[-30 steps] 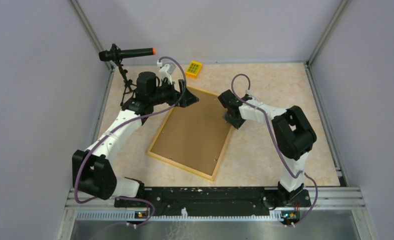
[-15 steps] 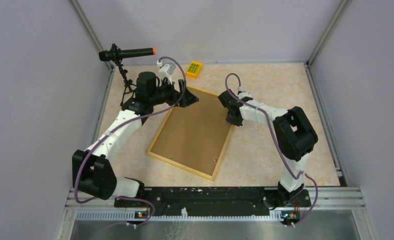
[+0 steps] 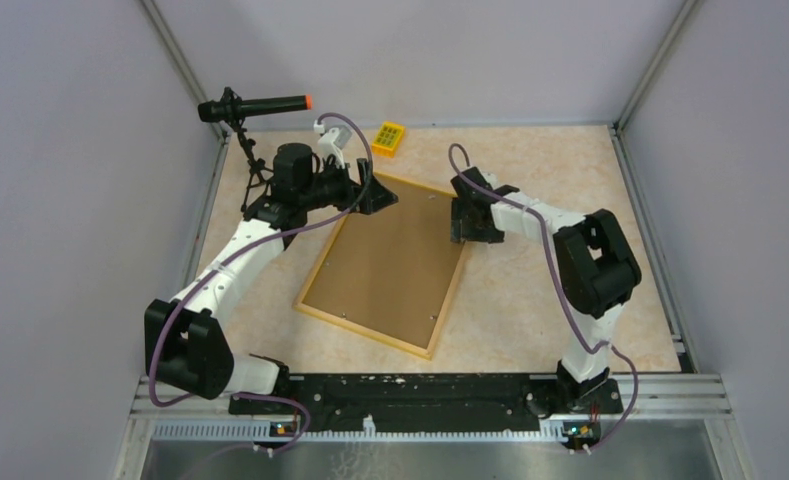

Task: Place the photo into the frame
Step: Install the photo frame at the center of the board, then adjust the photo frame at the center of the board.

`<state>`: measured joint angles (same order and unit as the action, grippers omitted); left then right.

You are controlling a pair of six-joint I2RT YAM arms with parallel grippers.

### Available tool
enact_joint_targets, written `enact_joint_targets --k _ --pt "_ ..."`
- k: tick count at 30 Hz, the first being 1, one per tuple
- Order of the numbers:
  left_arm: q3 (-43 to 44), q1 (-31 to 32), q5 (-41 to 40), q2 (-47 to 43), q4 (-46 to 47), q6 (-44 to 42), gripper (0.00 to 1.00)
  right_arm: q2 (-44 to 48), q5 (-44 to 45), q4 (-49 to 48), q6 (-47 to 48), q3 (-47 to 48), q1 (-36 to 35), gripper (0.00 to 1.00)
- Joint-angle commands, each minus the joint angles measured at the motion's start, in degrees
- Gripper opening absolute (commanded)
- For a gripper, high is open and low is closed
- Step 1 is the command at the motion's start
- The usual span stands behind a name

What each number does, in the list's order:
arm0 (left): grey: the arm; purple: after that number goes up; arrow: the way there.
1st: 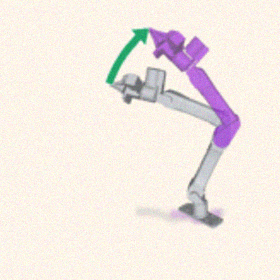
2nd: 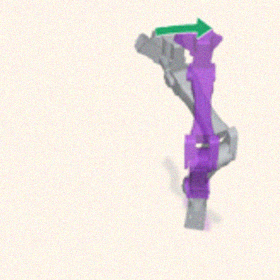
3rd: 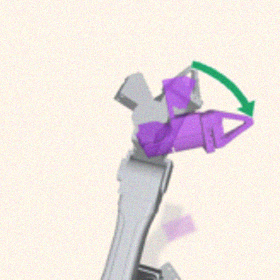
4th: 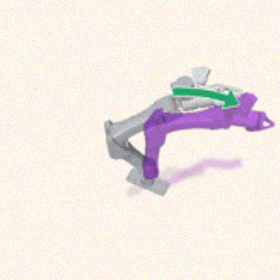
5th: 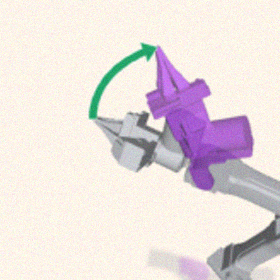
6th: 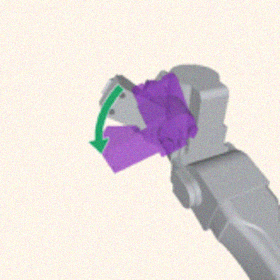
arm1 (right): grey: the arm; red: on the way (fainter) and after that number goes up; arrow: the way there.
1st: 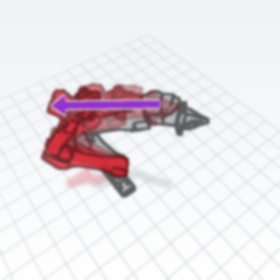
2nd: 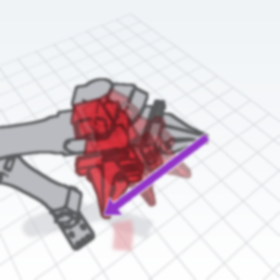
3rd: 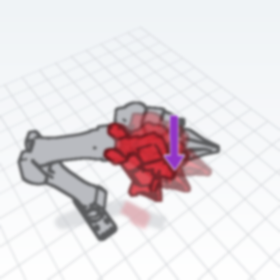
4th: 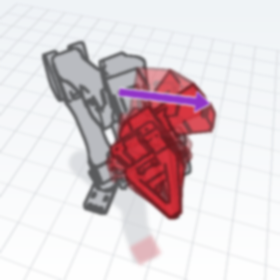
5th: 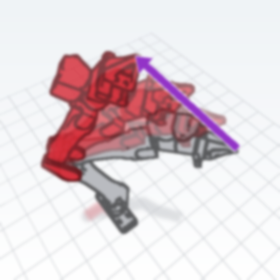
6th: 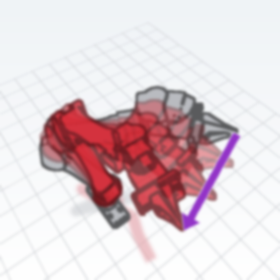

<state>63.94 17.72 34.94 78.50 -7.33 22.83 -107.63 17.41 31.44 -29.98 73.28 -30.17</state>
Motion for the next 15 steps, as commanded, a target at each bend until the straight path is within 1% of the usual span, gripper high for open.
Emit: enact_joint_targets --k 1,4,8,11,15 --pt "-0.3 -0.1 -0.4 -0.4 2.1 -0.5 0.99 3.9 -9.6 -3.0 8.3 -0.3 4.3 0.75" --pt "0.1 -0.1 0.6 0.3 1.7 -0.1 0.99 4.2 -13.8 -5.2 10.1 -0.1 5.5 0.78" --pt "-0.2 -0.1 -0.2 0.3 2.0 -0.4 0.99 2.8 -14.3 -5.2 10.8 1.5 5.8 0.78" --pt "-0.2 -0.1 0.4 0.0 1.9 -0.1 0.99 1.8 -14.8 -6.1 11.6 2.1 6.6 0.74" --pt "0.0 -0.1 0.2 0.5 1.8 -0.3 0.99 -1.1 -13.8 -5.4 11.2 5.0 8.2 0.63"
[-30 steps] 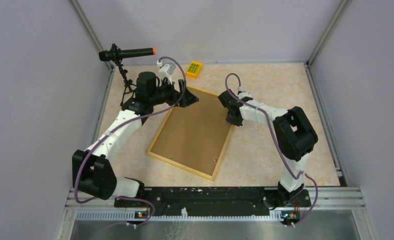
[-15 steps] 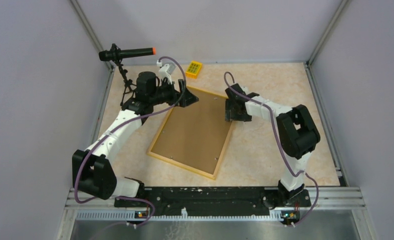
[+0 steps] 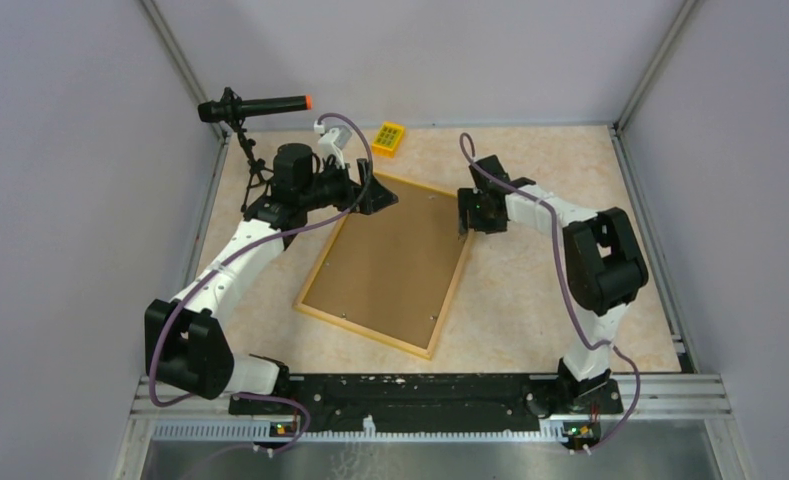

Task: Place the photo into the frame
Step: Adjust the photo frame at the center of the board.

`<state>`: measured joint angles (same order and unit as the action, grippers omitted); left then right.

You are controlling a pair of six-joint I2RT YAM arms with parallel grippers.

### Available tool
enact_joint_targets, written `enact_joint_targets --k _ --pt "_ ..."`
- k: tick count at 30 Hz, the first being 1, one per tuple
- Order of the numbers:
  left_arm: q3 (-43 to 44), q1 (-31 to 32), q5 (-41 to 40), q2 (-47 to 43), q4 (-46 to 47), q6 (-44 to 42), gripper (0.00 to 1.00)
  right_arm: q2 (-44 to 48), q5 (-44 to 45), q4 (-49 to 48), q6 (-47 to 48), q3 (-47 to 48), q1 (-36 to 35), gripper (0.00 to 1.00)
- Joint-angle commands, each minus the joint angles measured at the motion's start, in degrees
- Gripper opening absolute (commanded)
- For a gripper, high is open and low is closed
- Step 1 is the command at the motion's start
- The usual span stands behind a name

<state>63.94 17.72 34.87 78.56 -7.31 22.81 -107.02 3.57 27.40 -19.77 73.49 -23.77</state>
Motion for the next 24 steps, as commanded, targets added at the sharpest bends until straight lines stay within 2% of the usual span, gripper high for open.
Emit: enact_joint_targets --k 1,9,17,18,24 --pt "0.1 -0.1 0.7 0.5 1.6 0.0 0.99 -2.9 1.5 -0.8 0.5 5.7 2.2 0.58" --pt "-0.5 -0.1 0.6 -0.3 2.3 0.3 0.99 -5.9 4.7 -0.8 -7.3 6.6 2.5 0.45" --pt "-0.3 -0.1 -0.6 -0.2 1.9 -0.5 0.99 -7.6 7.7 1.4 -19.2 3.1 2.5 0.03" --pt "-0.2 -0.1 -0.4 0.0 1.7 -0.4 0.99 -7.1 7.2 0.8 -20.3 1.8 2.5 0.00" --pt "-0.2 -0.1 -0.2 0.0 1.7 -0.3 0.99 3.1 7.0 -5.6 -33.4 -13.2 2.5 0.00"
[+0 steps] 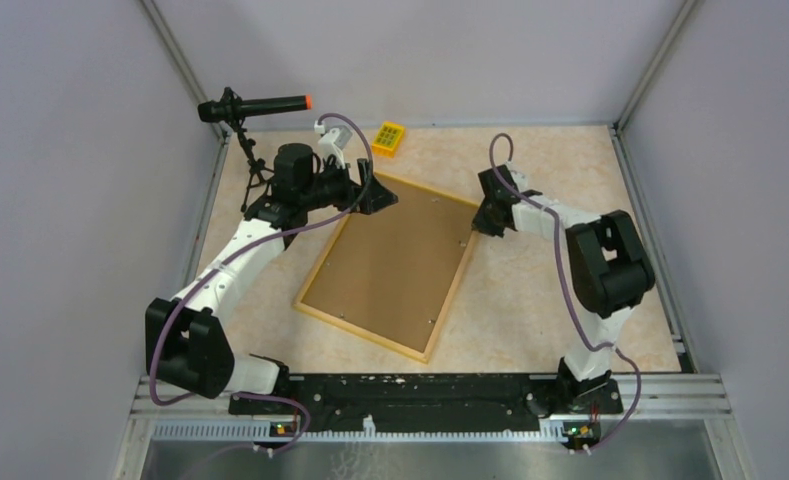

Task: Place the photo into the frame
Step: Adjust the photo frame at the center of the board.

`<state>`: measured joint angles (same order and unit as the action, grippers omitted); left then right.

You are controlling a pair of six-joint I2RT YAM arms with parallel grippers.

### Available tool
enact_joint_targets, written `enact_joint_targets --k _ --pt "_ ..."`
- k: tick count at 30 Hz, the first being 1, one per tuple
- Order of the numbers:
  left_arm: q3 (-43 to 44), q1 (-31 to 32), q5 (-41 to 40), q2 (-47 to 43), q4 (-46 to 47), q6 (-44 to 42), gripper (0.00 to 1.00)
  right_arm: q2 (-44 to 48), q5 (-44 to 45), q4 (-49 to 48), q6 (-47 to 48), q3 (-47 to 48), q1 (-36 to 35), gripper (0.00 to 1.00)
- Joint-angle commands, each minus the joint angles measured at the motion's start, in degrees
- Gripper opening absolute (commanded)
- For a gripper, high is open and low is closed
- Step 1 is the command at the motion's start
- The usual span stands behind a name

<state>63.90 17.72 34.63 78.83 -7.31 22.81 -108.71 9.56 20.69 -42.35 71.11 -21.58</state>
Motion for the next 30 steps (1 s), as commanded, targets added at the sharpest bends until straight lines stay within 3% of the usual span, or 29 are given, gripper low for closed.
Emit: enact_joint_targets --k 1,11,21,25,30 --pt "-0.1 -0.1 0.5 -0.1 1.8 0.0 0.99 6.9 0.9 -0.8 -12.6 -13.6 0.3 0.00" --pt "-0.2 -0.1 0.2 0.2 2.0 -0.1 0.99 22.2 2.0 -4.1 -26.9 -31.1 -0.5 0.00" --pt "0.4 -0.1 -0.9 1.2 0.7 -1.1 0.99 44.6 7.0 -3.7 -38.4 -47.0 -1.0 0.00" --pt "0.3 -0.2 -1.8 0.8 0.7 -1.6 0.99 47.3 8.2 -4.4 -40.4 -49.3 -2.8 0.00" --pt "0.9 -0.2 -3.7 2.2 -0.8 -2.9 0.99 42.7 8.1 -7.0 -36.1 -48.0 -4.7 0.00"
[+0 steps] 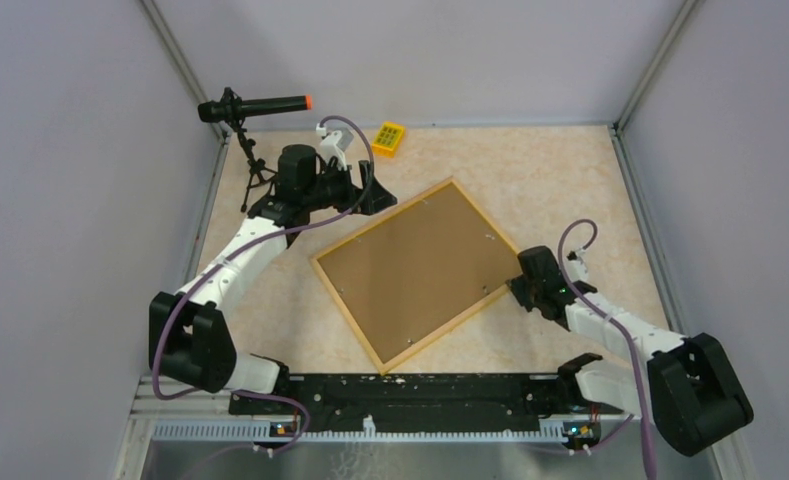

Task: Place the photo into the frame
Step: Adjust the photo frame at the center of the board.

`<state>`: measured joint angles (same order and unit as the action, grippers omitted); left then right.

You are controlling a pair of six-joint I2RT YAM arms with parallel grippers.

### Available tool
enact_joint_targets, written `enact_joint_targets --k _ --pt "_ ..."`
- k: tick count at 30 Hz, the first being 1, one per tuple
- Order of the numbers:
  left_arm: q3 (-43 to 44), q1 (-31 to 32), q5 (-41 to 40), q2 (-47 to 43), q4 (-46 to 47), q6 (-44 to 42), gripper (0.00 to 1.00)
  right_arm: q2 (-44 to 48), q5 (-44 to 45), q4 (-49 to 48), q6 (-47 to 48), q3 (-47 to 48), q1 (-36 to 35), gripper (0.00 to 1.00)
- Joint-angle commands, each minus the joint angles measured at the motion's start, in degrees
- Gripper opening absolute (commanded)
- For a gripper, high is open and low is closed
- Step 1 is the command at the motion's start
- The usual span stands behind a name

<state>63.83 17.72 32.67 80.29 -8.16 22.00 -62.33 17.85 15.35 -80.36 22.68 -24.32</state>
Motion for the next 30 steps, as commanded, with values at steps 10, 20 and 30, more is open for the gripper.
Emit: enact_joint_targets --k 10,20,30 --pt "1.1 -0.2 -0.6 1.2 0.0 -1.4 0.99 -4.3 -10.3 -2.2 32.7 7.5 -5.1 0.53" --pt "0.8 -0.2 0.5 -0.2 0.8 -0.9 0.99 -5.5 -9.7 8.1 61.0 22.8 -2.1 0.99" --pt "0.8 -0.1 0.3 -0.5 0.7 -1.0 0.99 -33.3 -14.9 12.9 71.1 45.2 6.2 0.98"
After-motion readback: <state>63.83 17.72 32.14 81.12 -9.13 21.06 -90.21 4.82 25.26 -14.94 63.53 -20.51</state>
